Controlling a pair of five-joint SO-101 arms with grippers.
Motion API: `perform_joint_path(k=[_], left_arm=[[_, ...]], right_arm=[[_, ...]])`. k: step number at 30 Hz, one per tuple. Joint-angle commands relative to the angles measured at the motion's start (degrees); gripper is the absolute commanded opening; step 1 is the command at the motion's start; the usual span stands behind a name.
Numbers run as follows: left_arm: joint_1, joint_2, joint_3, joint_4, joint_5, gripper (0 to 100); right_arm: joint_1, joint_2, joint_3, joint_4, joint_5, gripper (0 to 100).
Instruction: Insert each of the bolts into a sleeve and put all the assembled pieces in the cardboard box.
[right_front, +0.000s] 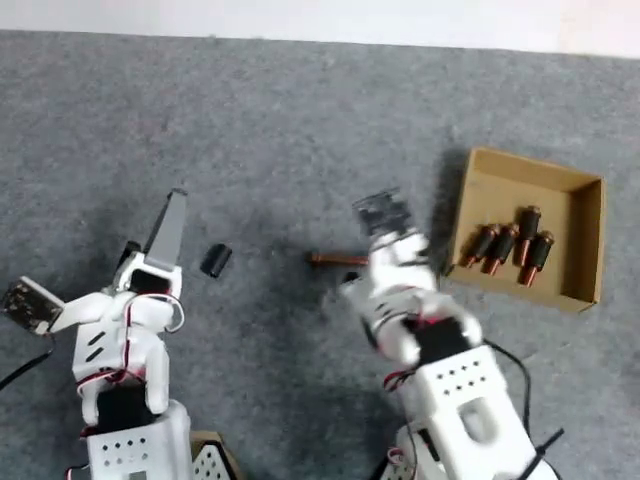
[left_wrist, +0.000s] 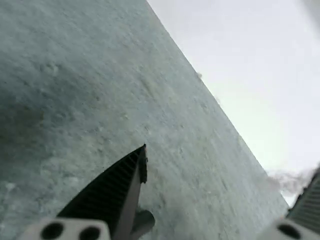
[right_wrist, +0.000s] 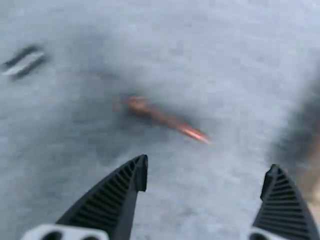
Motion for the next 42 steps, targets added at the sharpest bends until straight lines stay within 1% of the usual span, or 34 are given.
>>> perform_joint_path(k=[1, 4, 7, 11, 21, 25, 29, 35, 37, 39, 42], left_arm=[[-3.9, -0.6, -1.4, -1.1, 0.5, 45], [-4.6, -0.6, -1.4, -1.1, 0.6, 45], [-4.6, -0.6, -1.4, -1.1, 0.7, 45], [-4.6, -0.6, -1.4, -1.1, 0.7, 45], [-8.1, -0.6, -1.8, -1.2, 0.8, 45], [-11.9, -0.6, -2.8, -1.1, 0.9, 45], [-15.0, -0.6, -2.9, -1.1, 0.9, 45], [-15.8, -0.6, -2.8, -1.1, 0.8, 45], [-15.8, -0.6, -2.8, -1.1, 0.8, 45], [-15.8, -0.6, -2.8, -1.1, 0.8, 45], [-15.8, -0.6, -2.8, -1.1, 0.8, 45]], right_arm=[[-7.4, 0.7, -2.3, 0.0, -0.6, 32.1], [-11.3, 7.8, -7.7, 0.0, -0.6, 32.1], [-15.4, 19.0, -15.9, 0.0, -1.5, 32.1], [-19.0, 35.7, -30.5, 0.0, -11.9, 32.1], [-23.5, 74.2, -66.3, 0.3, -34.6, 32.1], [-23.9, 82.8, -78.4, 0.3, -39.6, 32.1], [-25.5, 89.3, -85.5, 0.7, -43.3, 32.1], [-25.1, 94.9, -92.1, 10.1, -52.6, 32.1], [-24.6, 96.6, -93.6, 12.4, -53.9, 31.8], [-24.0, 98.3, -94.3, 13.5, -53.9, 28.9], [-23.3, 101.8, -94.7, 13.7, -53.9, 19.8]])
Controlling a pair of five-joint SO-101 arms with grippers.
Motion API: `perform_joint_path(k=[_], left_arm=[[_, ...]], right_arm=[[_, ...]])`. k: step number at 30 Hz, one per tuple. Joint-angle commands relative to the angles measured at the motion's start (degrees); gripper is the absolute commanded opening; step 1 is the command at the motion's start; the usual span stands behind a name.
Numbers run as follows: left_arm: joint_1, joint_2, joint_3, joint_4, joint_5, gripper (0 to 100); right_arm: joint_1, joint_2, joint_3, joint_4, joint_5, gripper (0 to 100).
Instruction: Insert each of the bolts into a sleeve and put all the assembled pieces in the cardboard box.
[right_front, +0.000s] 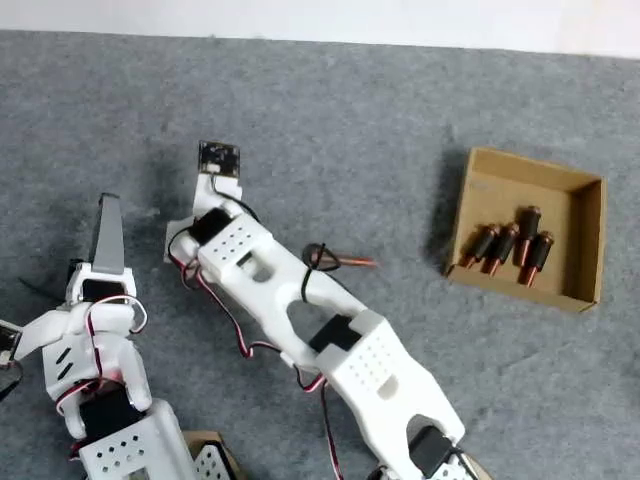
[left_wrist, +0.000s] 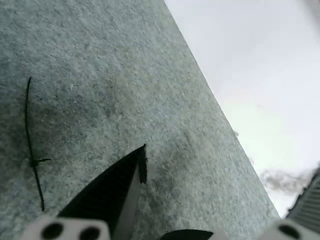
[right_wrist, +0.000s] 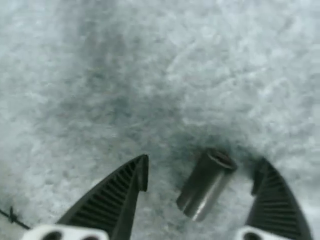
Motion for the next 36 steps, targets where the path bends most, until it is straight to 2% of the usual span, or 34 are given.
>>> perform_joint_path(k=[1, 5, 12, 18, 22, 24, 26, 31, 36], left_arm=[[-0.7, -0.6, -2.7, -1.0, 0.4, 45], [-0.7, -0.6, -2.6, -1.0, 0.4, 45], [-0.7, -0.6, -2.4, -1.0, 0.4, 45], [-0.6, -0.6, -2.3, -1.0, 0.4, 45], [-0.6, -0.6, -2.2, -1.0, 0.4, 45], [-0.6, -0.6, -2.2, -1.0, 0.4, 45], [0.2, -0.6, -2.2, -1.0, 0.4, 45], [0.6, -0.6, -2.2, -1.0, 0.3, 45], [0.6, -0.6, -1.8, -1.0, 0.3, 45]], right_arm=[[0.9, 3.3, -1.3, 1.2, -1.1, 16.2], [1.2, 5.5, -1.3, 2.2, -0.9, 1.3], [2.2, 5.4, -7.3, 13.4, 5.7, 0.5], [8.1, 5.4, -33.5, 32.4, 11.5, 0.5], [11.6, 5.8, -53.0, 43.9, 18.1, 0.5], [13.2, 5.5, -59.7, 43.8, 22.8, 0.5], [15.8, 5.3, -60.6, 43.7, 26.5, 0.5], [20.3, 5.4, -60.5, 43.6, 27.5, 0.5], [17.0, 8.2, -57.8, 43.6, 28.9, 0.7]])
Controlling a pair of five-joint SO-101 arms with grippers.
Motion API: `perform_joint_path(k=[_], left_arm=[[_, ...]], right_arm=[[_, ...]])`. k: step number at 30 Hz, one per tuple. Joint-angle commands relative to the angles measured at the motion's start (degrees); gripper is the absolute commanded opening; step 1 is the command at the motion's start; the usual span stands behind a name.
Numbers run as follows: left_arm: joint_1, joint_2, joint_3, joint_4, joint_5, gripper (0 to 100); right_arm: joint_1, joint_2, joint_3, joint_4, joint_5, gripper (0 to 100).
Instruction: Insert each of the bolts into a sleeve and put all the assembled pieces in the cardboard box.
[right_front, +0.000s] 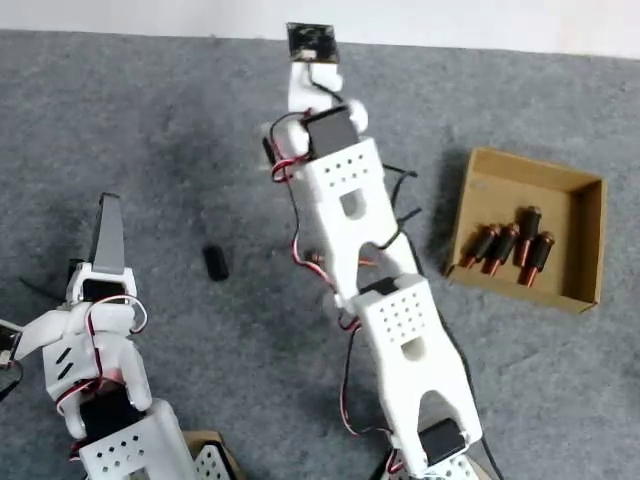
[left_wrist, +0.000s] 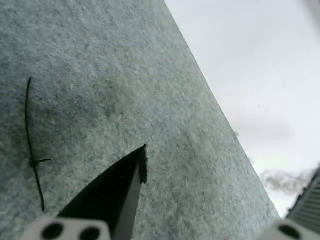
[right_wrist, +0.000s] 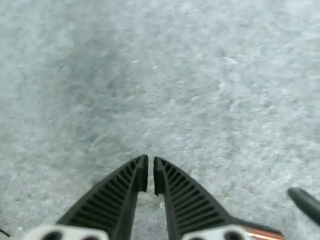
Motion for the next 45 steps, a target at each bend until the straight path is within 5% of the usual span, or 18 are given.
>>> perform_joint_path(k=[1, 5, 14, 27, 30, 34, 45], left_arm=[[0.6, -0.6, -1.8, -1.0, 0.3, 45], [0.6, -0.6, -1.7, -1.0, 0.3, 45], [0.6, -0.6, -1.7, -1.0, 0.2, 45], [0.6, -0.6, -1.6, -1.1, 0.1, 45], [0.6, -0.6, -1.6, -1.1, 0.1, 45], [0.6, -0.6, -1.6, -1.1, 0.1, 45], [0.7, -0.6, -1.6, -1.1, 0.1, 45]], right_arm=[[-4.2, 1.3, 0.7, 0.8, 4.0, 0.9], [-12.3, 6.5, 3.2, 0.7, 12.0, 10.6], [-23.6, 16.7, 3.8, -8.5, 12.2, 16.0], [-23.0, 24.8, 3.5, -1.5, 12.1, 15.1], [-22.9, 24.9, 3.4, -0.6, 12.1, 0.7], [-22.6, 24.7, 3.1, 0.2, 12.1, 0.2], [-12.4, 5.8, -11.6, 0.9, 12.2, 0.4]])
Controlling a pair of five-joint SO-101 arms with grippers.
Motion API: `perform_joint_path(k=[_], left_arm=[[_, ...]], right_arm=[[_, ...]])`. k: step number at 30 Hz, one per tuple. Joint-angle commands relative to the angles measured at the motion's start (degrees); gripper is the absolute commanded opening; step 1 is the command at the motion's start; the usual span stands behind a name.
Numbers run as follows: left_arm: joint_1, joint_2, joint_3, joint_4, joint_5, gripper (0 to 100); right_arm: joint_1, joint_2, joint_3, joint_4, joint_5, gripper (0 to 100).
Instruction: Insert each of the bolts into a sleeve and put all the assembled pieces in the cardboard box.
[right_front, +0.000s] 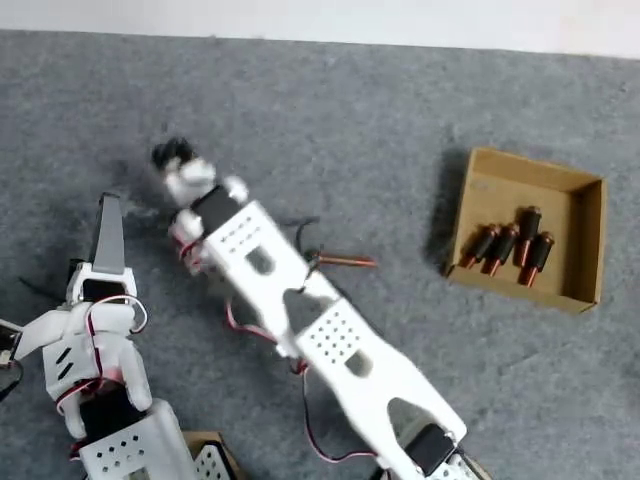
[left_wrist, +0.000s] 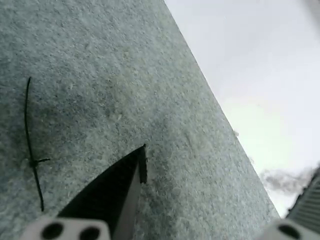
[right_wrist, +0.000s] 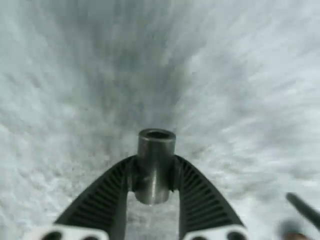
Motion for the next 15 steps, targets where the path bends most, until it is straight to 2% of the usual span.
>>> perform_joint_path(k=[1, 7, 15], left_arm=[[0.7, -0.6, -1.6, -1.1, 0.1, 45], [0.7, -0.6, -1.6, -1.1, 0.1, 45], [0.7, -0.6, -1.6, -1.1, 0.1, 45]], right_arm=[[4.9, -12.4, -2.6, 0.9, 0.3, 0.4], [10.0, -25.2, 12.6, 0.9, 0.3, 0.4], [15.3, -40.7, 25.6, 0.9, 2.5, 0.4]])
